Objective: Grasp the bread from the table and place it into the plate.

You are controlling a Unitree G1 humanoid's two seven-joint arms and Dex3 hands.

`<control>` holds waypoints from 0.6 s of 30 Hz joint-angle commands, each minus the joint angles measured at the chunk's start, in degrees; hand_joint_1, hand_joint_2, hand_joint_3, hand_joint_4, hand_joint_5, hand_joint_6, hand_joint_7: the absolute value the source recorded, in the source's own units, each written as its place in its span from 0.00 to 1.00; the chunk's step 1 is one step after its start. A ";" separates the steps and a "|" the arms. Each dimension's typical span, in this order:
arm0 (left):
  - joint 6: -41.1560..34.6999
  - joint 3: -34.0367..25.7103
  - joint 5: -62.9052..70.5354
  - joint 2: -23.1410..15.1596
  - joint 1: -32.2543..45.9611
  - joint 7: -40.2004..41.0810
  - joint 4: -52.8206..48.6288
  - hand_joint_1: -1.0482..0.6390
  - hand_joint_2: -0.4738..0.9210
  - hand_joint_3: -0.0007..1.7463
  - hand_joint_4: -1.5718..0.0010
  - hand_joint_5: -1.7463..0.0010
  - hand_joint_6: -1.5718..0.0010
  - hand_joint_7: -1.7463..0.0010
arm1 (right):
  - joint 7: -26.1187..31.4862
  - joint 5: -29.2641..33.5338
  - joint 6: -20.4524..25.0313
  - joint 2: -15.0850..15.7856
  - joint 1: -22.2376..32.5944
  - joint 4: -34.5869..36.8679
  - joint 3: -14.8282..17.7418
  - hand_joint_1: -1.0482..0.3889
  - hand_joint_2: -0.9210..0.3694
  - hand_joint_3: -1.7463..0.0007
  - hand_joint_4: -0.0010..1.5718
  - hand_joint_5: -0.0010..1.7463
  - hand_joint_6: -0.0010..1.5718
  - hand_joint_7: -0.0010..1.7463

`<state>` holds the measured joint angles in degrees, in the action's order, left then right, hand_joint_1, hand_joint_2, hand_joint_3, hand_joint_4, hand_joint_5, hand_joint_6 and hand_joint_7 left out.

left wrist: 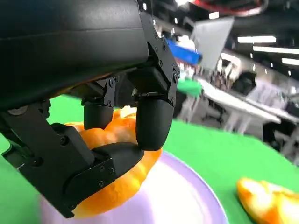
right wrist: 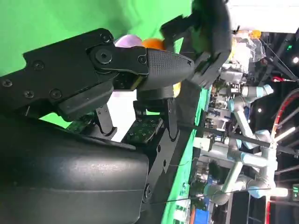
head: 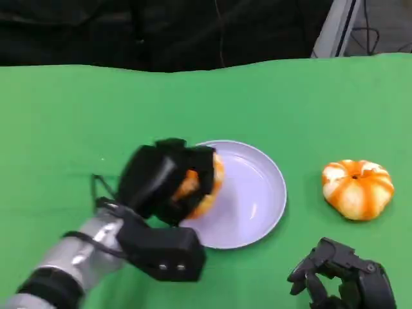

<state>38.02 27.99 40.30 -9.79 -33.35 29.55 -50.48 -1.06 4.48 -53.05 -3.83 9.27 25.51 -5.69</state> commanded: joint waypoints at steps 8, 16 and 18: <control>-0.27 0.27 0.20 -0.29 -1.73 -0.49 -0.93 0.54 0.55 0.80 0.41 0.00 0.54 0.00 | 0.23 0.05 0.43 0.50 0.36 -0.61 0.39 0.26 0.08 0.66 0.57 0.85 0.59 0.66; -4.61 3.02 1.65 4.34 -6.28 -3.61 -6.20 0.52 0.62 0.75 0.43 0.00 0.54 0.03 | 0.43 0.41 -0.33 0.25 0.13 -0.22 0.20 0.26 0.08 0.66 0.56 0.84 0.58 0.66; -4.67 3.07 1.62 4.50 -6.54 -3.60 -6.67 0.52 0.62 0.74 0.43 0.00 0.54 0.04 | 0.44 0.40 -0.31 0.25 0.13 -0.21 0.19 0.26 0.08 0.66 0.56 0.84 0.58 0.66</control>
<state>33.45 30.68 41.83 -5.45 -38.08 26.48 -56.48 -0.99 4.70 -52.87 -3.87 9.36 25.51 -5.78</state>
